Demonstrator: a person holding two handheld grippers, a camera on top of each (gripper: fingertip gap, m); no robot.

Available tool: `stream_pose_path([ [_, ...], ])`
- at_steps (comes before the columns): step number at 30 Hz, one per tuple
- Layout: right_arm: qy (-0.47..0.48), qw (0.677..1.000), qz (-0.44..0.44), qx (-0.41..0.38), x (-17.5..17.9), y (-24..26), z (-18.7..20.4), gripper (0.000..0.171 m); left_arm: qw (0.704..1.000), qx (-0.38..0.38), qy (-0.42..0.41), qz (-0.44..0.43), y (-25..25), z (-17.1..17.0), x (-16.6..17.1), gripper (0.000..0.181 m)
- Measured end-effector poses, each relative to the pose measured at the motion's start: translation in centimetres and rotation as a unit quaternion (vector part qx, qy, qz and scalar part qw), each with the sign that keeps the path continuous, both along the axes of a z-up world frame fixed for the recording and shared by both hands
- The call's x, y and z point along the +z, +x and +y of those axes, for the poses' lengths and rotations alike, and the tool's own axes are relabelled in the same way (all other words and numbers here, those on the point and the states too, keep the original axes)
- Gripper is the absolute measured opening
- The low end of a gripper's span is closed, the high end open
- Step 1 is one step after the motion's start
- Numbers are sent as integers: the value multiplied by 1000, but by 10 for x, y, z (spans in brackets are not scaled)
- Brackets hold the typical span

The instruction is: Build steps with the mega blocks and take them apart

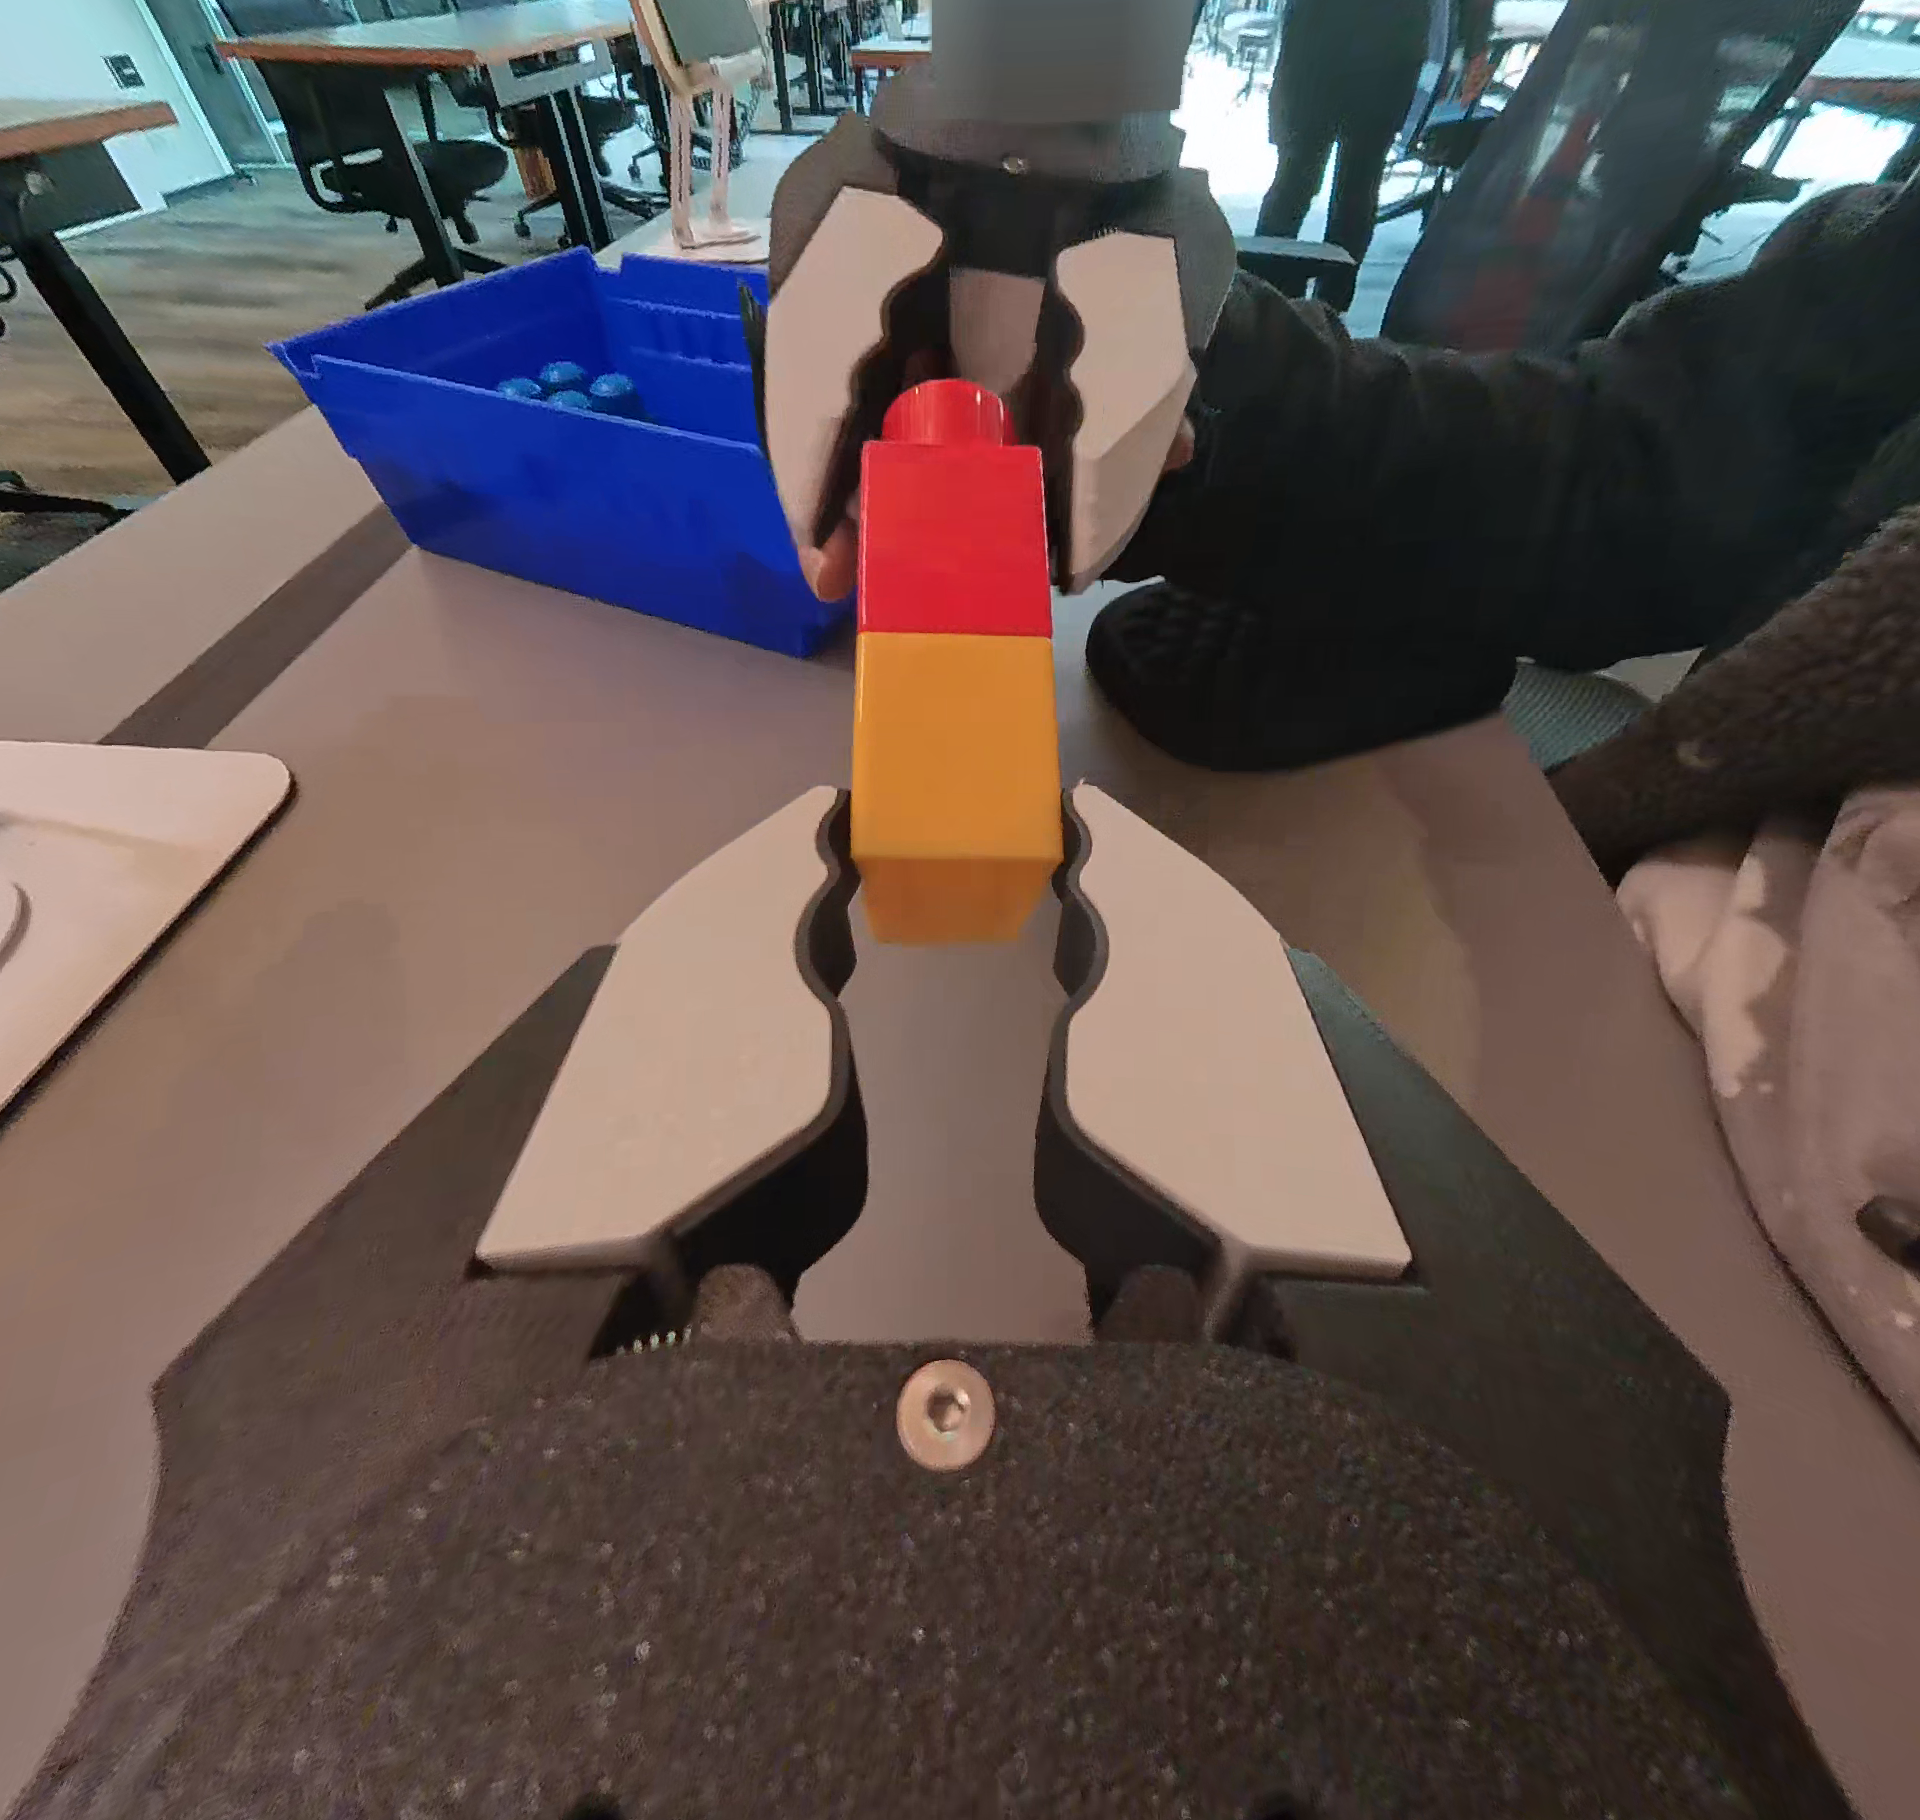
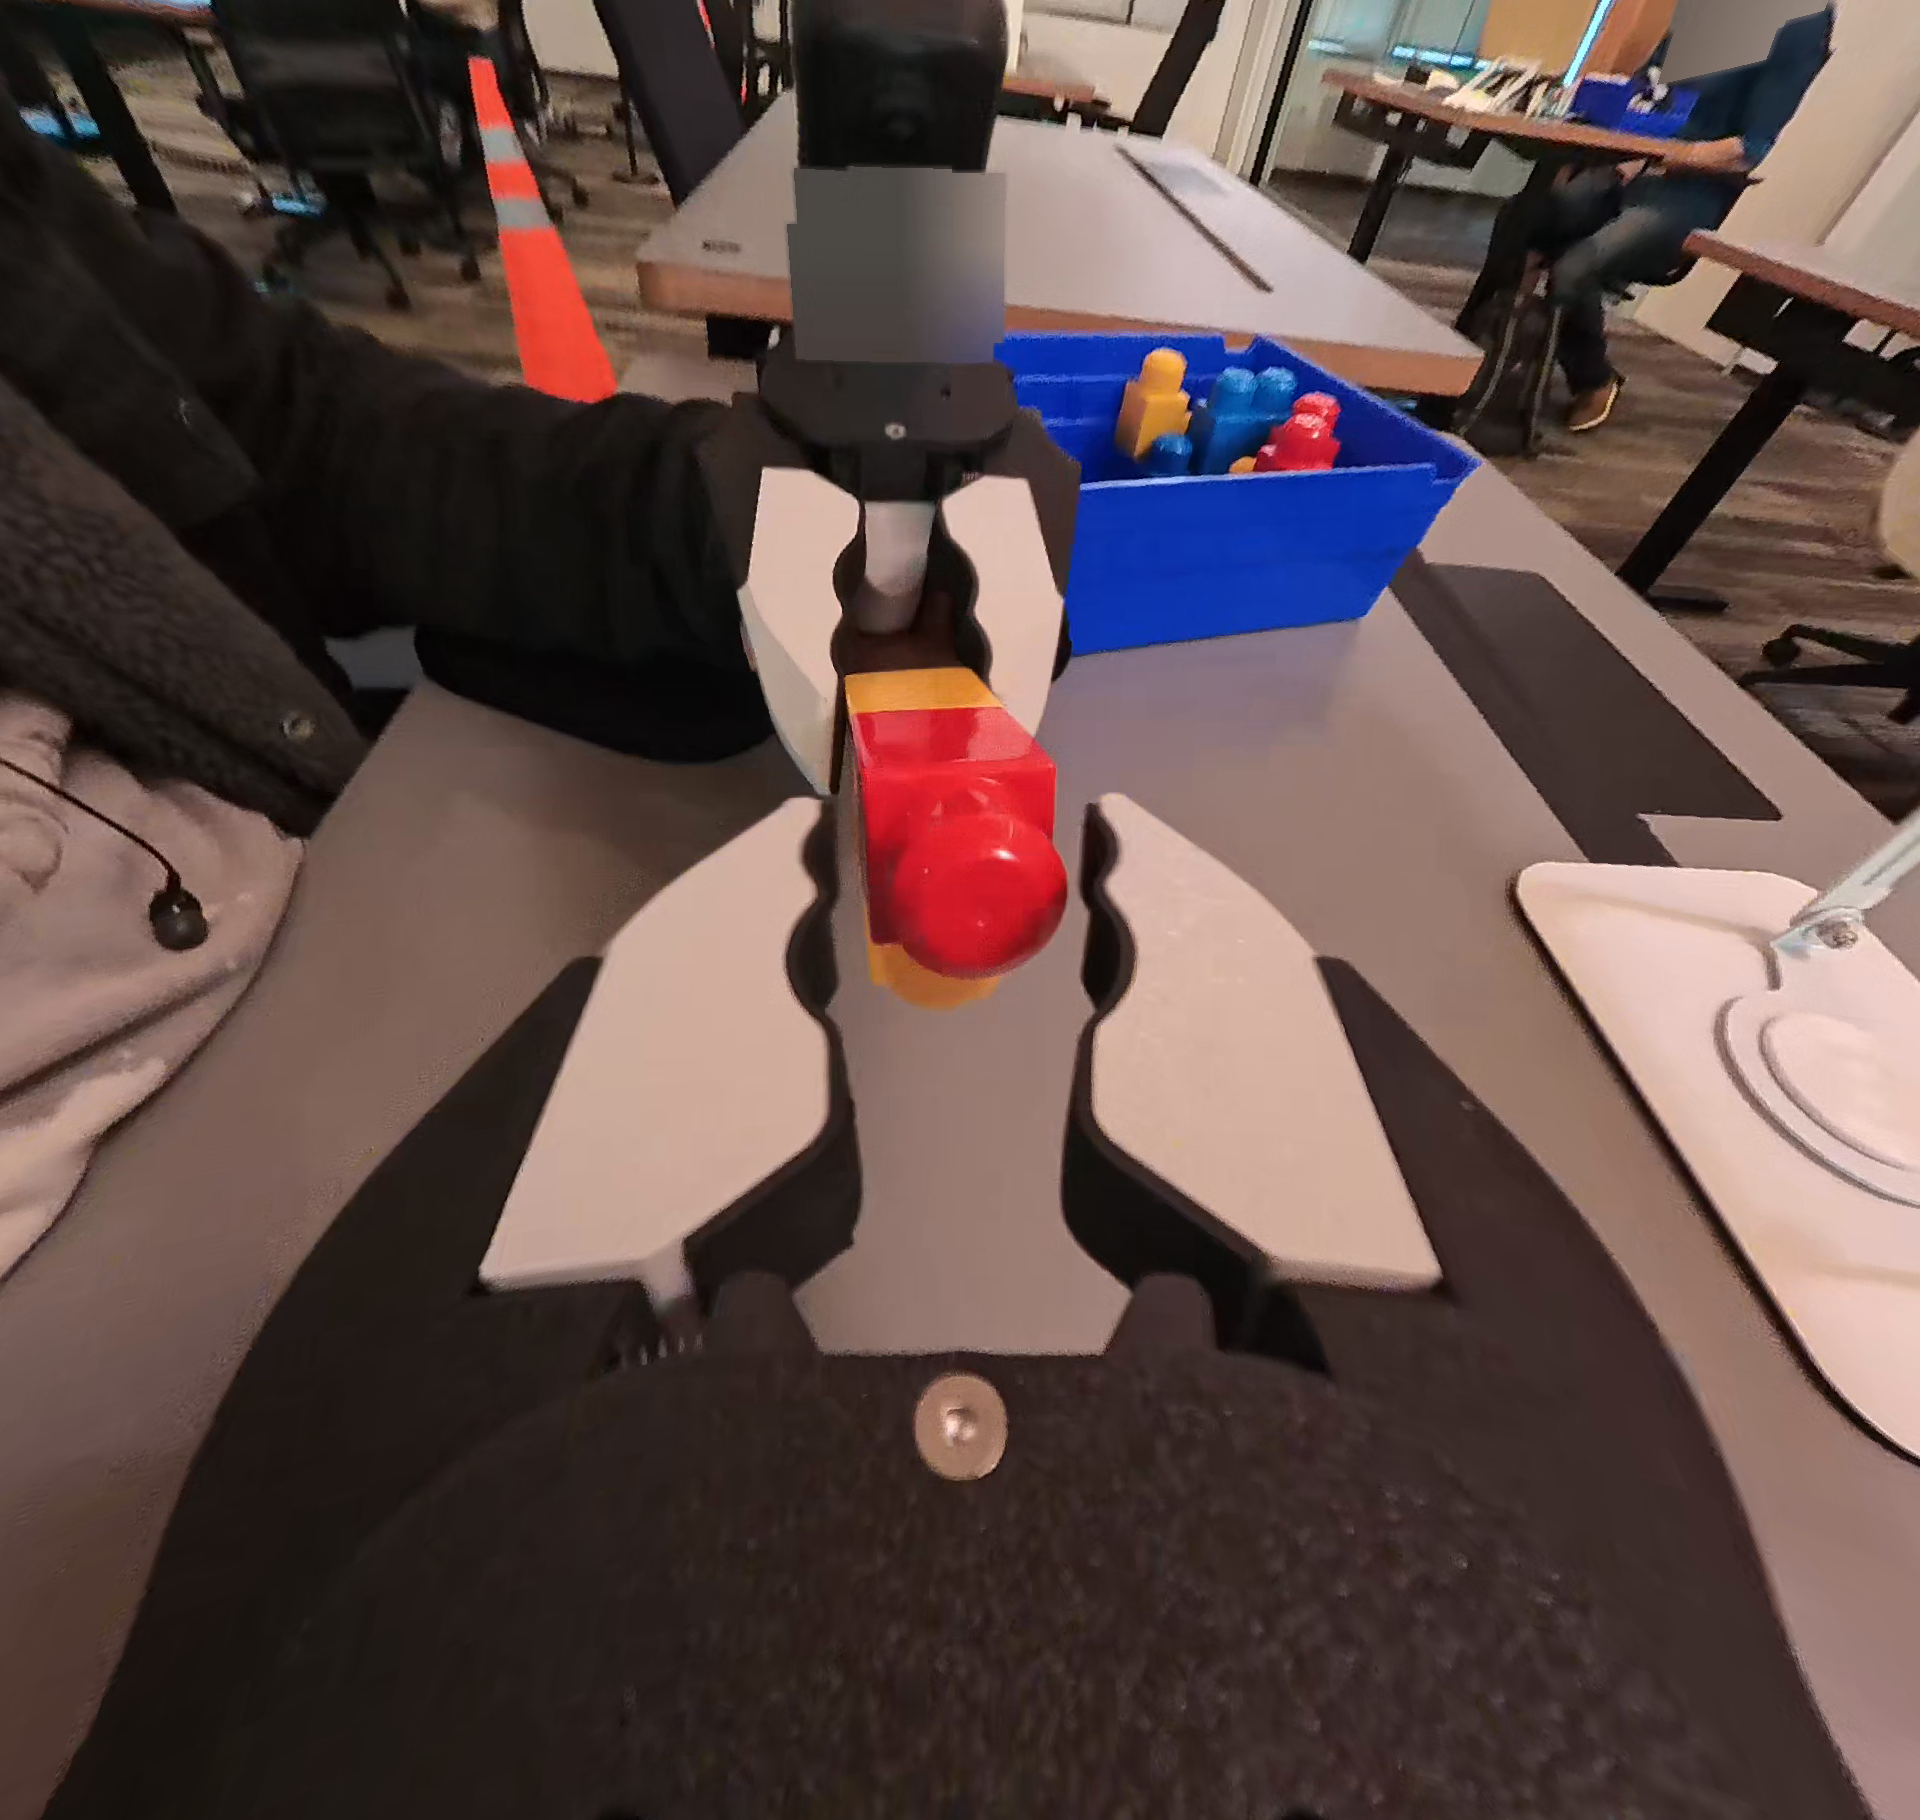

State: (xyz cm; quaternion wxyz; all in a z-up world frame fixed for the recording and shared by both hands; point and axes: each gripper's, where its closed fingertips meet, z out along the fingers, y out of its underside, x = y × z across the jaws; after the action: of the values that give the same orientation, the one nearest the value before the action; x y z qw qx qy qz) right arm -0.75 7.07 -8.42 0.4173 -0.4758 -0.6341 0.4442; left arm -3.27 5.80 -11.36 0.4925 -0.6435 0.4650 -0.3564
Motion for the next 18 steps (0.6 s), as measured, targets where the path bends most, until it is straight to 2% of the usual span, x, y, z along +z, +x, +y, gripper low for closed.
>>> stream_pose_path([
  [1,5,1000,-8,2,-4,0,-1,35,1000,-1,-1,2,0,-1,-1,36],
  [13,6,1000,-9,14,-4,1,-4,34,1000,-9,6,10,-2,-4,-1,36],
  [18,-7,999,43,-20,24,32,19,34,1000,10,2,-10,-22,3,4,36],
])
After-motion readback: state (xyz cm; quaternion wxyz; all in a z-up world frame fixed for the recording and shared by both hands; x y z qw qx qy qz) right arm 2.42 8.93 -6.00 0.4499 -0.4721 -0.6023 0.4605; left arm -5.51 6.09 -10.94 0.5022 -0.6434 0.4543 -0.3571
